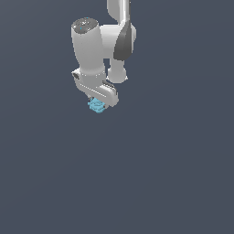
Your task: Pick up the object and move it to a goal position.
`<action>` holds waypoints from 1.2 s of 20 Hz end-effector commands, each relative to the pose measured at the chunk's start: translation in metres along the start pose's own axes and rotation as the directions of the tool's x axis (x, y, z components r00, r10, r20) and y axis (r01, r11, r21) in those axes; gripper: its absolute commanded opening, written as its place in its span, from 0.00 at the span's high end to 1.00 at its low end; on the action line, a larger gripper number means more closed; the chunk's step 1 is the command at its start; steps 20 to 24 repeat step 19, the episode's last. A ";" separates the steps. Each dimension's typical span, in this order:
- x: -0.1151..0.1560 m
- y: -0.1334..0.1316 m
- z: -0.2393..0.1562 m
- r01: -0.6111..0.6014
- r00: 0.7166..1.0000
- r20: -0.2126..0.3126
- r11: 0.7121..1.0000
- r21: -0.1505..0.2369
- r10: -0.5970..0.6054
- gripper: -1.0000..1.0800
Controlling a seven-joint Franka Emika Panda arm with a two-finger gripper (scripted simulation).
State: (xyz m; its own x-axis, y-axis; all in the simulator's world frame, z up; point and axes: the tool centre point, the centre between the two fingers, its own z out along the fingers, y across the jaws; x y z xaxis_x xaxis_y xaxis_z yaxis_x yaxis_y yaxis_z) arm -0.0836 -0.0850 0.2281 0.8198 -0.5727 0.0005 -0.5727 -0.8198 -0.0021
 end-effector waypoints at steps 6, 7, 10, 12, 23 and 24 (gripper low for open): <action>0.021 0.027 -0.054 0.001 1.000 0.001 1.000 -0.002 -0.001 1.00; 0.023 0.029 -0.059 0.001 1.000 0.001 1.000 -0.002 -0.001 1.00; 0.028 0.034 -0.071 0.001 1.000 0.001 1.000 -0.002 -0.001 1.00; 0.031 0.037 -0.076 0.001 1.000 0.001 1.000 -0.002 -0.001 1.00; 0.033 0.038 -0.080 0.001 1.000 0.001 1.000 -0.002 -0.001 1.00; 0.033 0.038 -0.080 0.001 1.000 0.001 1.000 -0.002 -0.001 1.00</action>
